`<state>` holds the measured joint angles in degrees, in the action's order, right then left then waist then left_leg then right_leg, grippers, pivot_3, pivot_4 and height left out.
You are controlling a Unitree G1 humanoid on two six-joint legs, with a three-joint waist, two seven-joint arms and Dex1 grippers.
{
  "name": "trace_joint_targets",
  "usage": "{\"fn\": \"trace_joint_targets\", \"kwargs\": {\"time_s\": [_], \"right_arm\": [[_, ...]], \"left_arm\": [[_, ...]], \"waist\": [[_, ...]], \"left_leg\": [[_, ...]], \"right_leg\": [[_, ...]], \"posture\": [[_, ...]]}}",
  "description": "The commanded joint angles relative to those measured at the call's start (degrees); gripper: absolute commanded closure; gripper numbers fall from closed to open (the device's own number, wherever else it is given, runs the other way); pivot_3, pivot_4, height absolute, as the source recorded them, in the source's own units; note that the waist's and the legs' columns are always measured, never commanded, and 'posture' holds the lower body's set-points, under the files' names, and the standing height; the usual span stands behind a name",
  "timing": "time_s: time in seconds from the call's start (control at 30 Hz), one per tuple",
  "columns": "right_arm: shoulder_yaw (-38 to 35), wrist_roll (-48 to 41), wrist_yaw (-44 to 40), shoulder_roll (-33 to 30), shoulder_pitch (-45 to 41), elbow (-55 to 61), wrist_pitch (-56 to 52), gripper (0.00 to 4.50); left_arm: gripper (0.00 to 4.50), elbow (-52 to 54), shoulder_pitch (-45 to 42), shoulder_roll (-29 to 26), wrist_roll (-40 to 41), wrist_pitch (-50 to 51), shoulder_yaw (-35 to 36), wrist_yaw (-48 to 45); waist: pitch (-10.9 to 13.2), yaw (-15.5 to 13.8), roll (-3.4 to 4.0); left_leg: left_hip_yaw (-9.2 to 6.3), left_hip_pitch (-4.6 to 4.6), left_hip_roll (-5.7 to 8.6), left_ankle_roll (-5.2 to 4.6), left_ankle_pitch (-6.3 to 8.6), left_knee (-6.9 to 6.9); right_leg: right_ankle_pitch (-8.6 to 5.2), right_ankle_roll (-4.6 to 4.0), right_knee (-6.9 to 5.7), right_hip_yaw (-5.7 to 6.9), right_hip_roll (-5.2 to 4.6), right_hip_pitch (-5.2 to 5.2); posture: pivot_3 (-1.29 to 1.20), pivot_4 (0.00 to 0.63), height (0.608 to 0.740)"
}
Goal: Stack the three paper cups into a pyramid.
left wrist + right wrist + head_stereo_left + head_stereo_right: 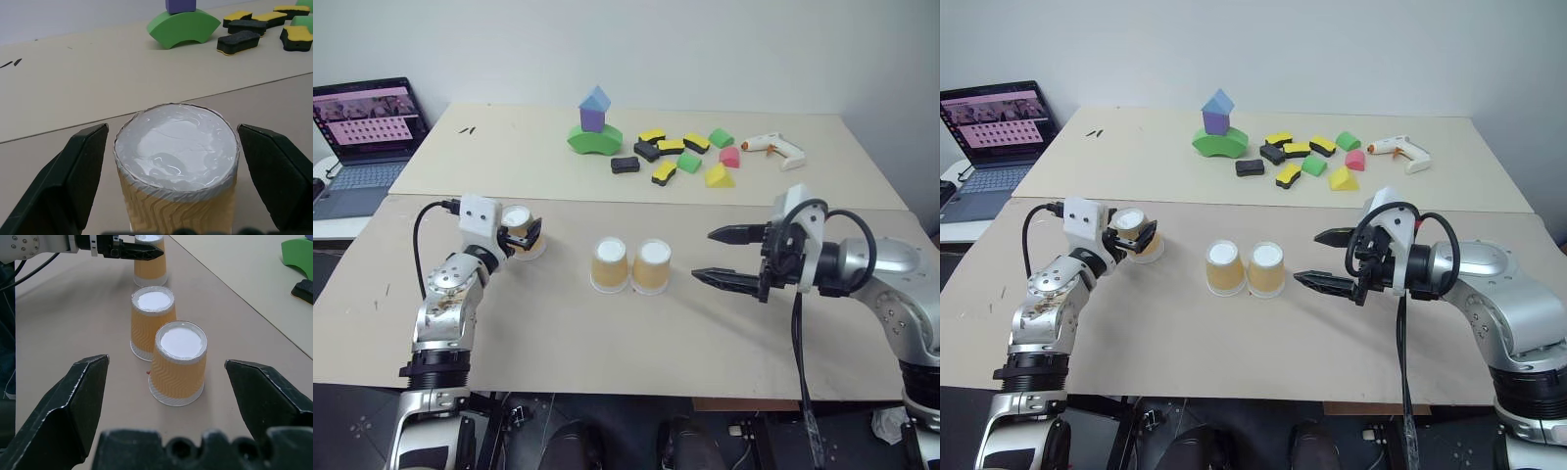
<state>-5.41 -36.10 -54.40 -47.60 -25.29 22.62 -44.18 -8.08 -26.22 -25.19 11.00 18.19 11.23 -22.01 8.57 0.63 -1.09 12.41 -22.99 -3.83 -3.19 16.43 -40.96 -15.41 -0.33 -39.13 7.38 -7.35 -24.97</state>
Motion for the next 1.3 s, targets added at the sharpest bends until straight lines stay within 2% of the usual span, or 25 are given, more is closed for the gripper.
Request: {"fn": "trace_joint_targets", "kwargs": {"time_s": [0.03,0.27,0.3,0.37,0.43,0.7,0.8,0.97,1.07,1.2,1.3], "right_arm": [[-1.25,-0.18,0.46,-0.64,-0.24,0.82,0.77,0.07],[-1.11,0.07,0.59,-0.84,0.0,0.68,0.98,0.07],[-1.11,0.06,0.59,-0.83,-0.01,0.67,0.99,0.0],[-1.12,-0.01,0.61,-0.82,-0.04,0.71,0.95,0.0],[-1.09,0.04,0.66,-0.87,-0.03,0.74,0.92,0.0],[-0.53,0.73,1.05,-0.63,-0.14,0.39,1.25,0.0],[-0.19,1.62,1.58,-0.4,-0.55,-0.34,1.47,0.0],[0.61,3.54,2.18,-0.43,-0.62,-1.68,2.13,0.0],[0.5,4.08,2.98,-0.09,-0.49,-1.8,2.15,0.0],[-0.24,4.13,3.77,-0.13,0.54,-1.25,2.17,0.0],[-0.48,4.49,4.52,-0.39,1.42,-0.92,2.28,0.0]], "left_arm": [[0.0,1.6,-1.27,-0.34,0.82,0.27,0.49,-0.11],[0.0,1.53,-0.52,-0.24,1.05,0.81,0.51,-0.27],[0.54,1.6,-0.53,-0.1,1.17,0.86,0.62,-0.15],[1.25,1.82,-0.52,-0.03,1.25,0.71,0.66,-0.12],[1.75,1.93,-0.49,-0.05,1.37,0.93,0.61,-0.22],[1.77,2.3,-2.38,0.12,2.77,1.93,0.42,-1.51],[1.77,1.84,-7.58,-0.54,6.65,2.71,-0.06,-7.35],[1.77,-2.67,-24.2,-2.27,14.33,6.08,0.1,-18.75],[1.77,-2.65,-31.68,-4.05,21.04,12.56,-1.99,-30.55],[1.77,-2.51,-36.48,-8.95,27.22,20.52,-6.75,-48.7],[1.77,-4.66,-38.49,-10.96,27.01,22.98,-9.69,-54.47]], "waist": [[0.0,0.0,0.0],[0.0,0.0,-0.01],[0.0,0.0,-0.01],[0.0,0.0,-0.01],[0.0,0.0,-0.01],[-0.01,0.0,-0.01],[0.03,-0.22,-0.08],[0.14,-0.65,-0.26],[0.13,-0.47,-0.26],[0.13,0.24,-0.24],[0.13,0.45,-0.24]], "left_leg": [[0.0,0.0,0.0,0.0,0.0,0.0],[0.0,0.0,0.0,0.0,0.0,0.0],[0.0,0.0,0.0,0.0,0.0,0.0],[0.0,0.0,0.01,0.0,0.0,0.0],[0.0,0.01,0.0,0.0,0.0,0.0],[0.0,0.01,0.0,0.0,0.0,0.0],[-0.01,-0.02,-0.01,0.0,0.0,-0.05],[-0.15,-0.3,0.01,-0.01,-0.01,-0.32],[-0.18,-0.35,0.04,-0.01,-0.01,-0.3],[-0.16,-0.34,0.07,-0.01,-0.01,-0.18],[-0.15,-0.29,0.05,-0.01,-0.01,-0.22]], "right_leg": [[0.0,0.0,0.0,0.0,0.0,0.0],[0.0,0.0,0.0,0.0,0.0,0.0],[0.0,0.0,0.0,0.0,0.0,0.0],[0.0,0.0,0.0,0.0,0.0,0.0],[0.0,0.0,0.0,0.0,0.0,0.0],[0.0,0.0,0.0,0.0,0.0,0.01],[0.0,0.0,-0.03,0.03,0.0,0.0],[0.02,0.03,-0.05,0.27,-0.01,-0.05],[0.0,0.06,-0.02,0.32,-0.01,-0.07],[-0.05,0.14,-0.03,0.32,0.01,-0.14],[-0.06,0.15,-0.12,0.28,0.07,-0.14]], "posture": [[0.0,0.15,0.703],[0.0,0.15,0.703],[0.0,0.15,0.703],[0.0,0.15,0.703],[0.0,0.15,0.703],[0.0,0.15,0.703],[0.0,0.15,0.703],[0.0,0.15,0.703],[0.0,0.15,0.703],[0.0,0.15,0.703],[0.0,0.15,0.703]]}}
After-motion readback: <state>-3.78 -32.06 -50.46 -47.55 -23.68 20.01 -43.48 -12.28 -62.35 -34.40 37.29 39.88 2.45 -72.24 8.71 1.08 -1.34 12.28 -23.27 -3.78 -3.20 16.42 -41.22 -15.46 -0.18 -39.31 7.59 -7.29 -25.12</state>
